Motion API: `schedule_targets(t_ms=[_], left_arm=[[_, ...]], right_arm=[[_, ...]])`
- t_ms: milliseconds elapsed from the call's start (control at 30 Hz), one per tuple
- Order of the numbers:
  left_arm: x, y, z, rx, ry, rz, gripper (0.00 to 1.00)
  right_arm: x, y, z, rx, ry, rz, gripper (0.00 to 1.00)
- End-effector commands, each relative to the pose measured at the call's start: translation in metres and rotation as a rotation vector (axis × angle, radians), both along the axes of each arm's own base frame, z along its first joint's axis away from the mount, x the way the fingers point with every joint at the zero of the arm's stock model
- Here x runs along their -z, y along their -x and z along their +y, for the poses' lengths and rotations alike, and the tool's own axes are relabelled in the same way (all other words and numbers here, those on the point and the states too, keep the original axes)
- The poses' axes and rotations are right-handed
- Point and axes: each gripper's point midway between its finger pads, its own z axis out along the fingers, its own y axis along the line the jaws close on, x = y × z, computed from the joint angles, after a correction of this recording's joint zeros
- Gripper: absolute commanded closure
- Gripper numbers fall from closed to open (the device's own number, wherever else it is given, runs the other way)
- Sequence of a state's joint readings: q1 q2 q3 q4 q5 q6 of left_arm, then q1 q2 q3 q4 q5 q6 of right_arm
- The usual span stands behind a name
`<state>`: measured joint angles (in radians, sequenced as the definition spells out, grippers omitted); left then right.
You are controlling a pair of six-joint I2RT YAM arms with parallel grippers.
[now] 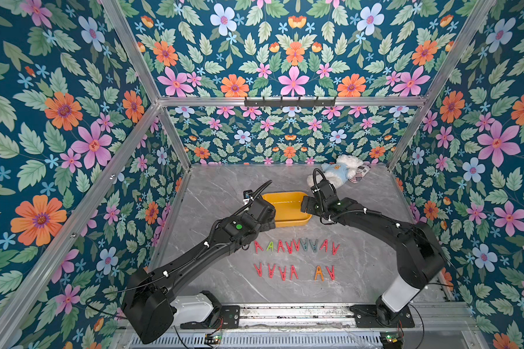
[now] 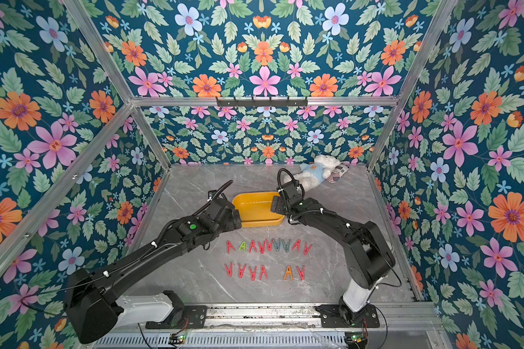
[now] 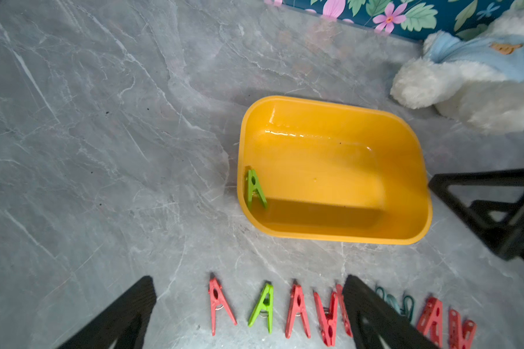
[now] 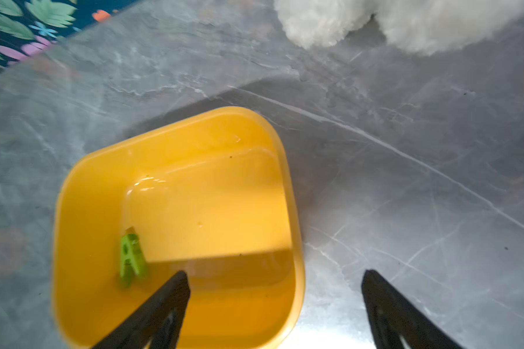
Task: Take the clothespins out of the storage box
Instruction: Adjust the storage box at the center of the board.
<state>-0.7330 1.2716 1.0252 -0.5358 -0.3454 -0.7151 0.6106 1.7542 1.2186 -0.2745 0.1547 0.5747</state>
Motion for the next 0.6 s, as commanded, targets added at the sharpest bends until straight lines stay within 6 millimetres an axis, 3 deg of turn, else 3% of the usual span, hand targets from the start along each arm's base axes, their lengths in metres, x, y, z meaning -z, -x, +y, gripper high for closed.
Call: schedule_targets(t_ms=[0, 133, 267, 367, 500, 567], left_arm=[[-0.01, -0.016, -0.009, 0.047, 0.061, -0.028, 0.0], [-0.01, -0.027, -0.01, 0.065, 0.114, -0.024, 0.0], [-0.009, -0.036, -0.01, 0.071, 0.156, -0.013, 0.0], [-0.006, -0.041, -0.01, 0.078, 0.184, 0.003, 0.0], [-0.003, -0.046, -0.007, 0.073, 0.195, 0.019, 0.0], [-0.002, -0.048, -0.005, 0.067, 0.197, 0.02, 0.0]], right_arm=[[0.007, -0.013, -0.001, -0.004, 0.036, -0.013, 0.19], [0.022, -0.029, 0.002, -0.012, 0.03, -0.001, 0.38], [0.037, -0.043, 0.002, -0.009, 0.045, 0.016, 0.46], [0.046, -0.053, 0.003, -0.013, 0.054, 0.026, 0.58], [0.055, -0.059, 0.005, -0.019, 0.063, 0.038, 0.66], [0.057, -0.06, 0.006, -0.018, 0.069, 0.042, 0.75]])
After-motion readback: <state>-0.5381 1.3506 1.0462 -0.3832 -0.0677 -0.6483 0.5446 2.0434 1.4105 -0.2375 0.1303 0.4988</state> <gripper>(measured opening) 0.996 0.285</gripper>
